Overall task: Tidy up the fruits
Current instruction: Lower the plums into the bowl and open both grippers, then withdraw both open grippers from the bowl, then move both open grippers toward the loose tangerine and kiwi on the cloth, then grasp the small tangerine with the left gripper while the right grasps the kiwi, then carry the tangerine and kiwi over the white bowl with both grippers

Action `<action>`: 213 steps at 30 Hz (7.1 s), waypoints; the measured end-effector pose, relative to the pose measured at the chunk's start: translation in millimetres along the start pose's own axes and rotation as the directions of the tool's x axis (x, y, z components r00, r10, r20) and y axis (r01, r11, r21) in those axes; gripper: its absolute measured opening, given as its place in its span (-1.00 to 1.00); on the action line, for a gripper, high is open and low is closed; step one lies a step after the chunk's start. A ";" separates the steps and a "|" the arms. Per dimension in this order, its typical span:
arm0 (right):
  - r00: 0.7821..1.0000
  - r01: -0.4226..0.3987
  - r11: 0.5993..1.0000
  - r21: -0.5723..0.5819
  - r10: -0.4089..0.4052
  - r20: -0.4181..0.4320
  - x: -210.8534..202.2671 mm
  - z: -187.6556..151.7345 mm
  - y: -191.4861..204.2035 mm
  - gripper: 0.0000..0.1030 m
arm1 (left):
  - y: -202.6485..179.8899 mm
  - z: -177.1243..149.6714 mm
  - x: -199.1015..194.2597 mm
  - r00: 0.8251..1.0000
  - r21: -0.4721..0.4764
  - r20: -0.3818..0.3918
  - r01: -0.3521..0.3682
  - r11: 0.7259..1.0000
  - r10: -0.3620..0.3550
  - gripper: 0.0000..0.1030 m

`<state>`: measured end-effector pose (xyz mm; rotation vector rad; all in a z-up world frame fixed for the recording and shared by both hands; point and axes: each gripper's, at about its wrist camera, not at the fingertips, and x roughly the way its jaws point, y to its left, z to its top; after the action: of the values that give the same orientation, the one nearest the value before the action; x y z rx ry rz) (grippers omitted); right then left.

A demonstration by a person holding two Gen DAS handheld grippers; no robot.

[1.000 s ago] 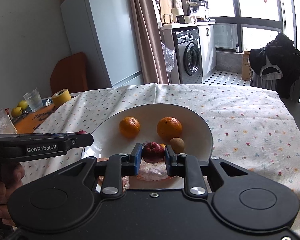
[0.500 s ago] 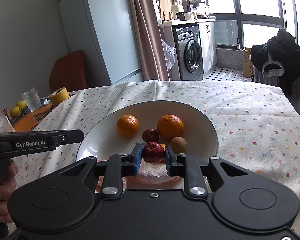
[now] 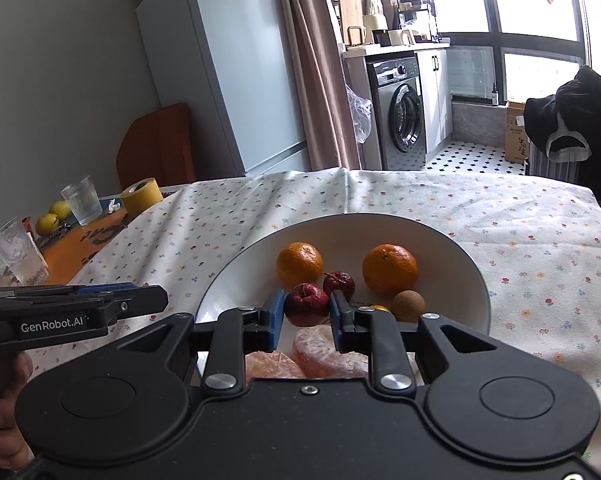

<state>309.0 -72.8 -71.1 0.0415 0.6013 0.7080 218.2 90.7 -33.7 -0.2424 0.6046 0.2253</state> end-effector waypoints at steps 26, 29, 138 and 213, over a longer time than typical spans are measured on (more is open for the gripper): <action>0.999 0.041 0.999 -0.001 -0.041 0.031 -48.6 -6.6 4.5 0.25 | -0.6 -2.8 -43.3 0.993 -0.001 0.081 -0.080 0.997 0.080 0.65; 0.998 0.040 0.999 0.003 -0.040 0.058 -61.9 -7.7 5.5 0.45 | -0.9 -4.8 -55.0 0.991 -0.003 0.105 -0.086 0.996 0.086 0.75; 0.985 -0.073 0.997 -0.016 0.070 -0.160 -39.5 -68.2 37.0 -0.55 | 19.2 -69.6 -41.4 0.998 0.025 -0.052 0.031 0.999 -0.030 -0.03; 0.998 0.056 0.990 0.131 -0.056 -0.003 -41.7 -21.4 -47.6 0.10 | -47.4 18.4 28.2 0.992 0.086 0.000 0.130 0.988 -0.130 -0.37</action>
<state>301.2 -138.7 -79.0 0.1464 0.6455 0.6132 263.7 55.0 -28.0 -0.1973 0.5897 0.0740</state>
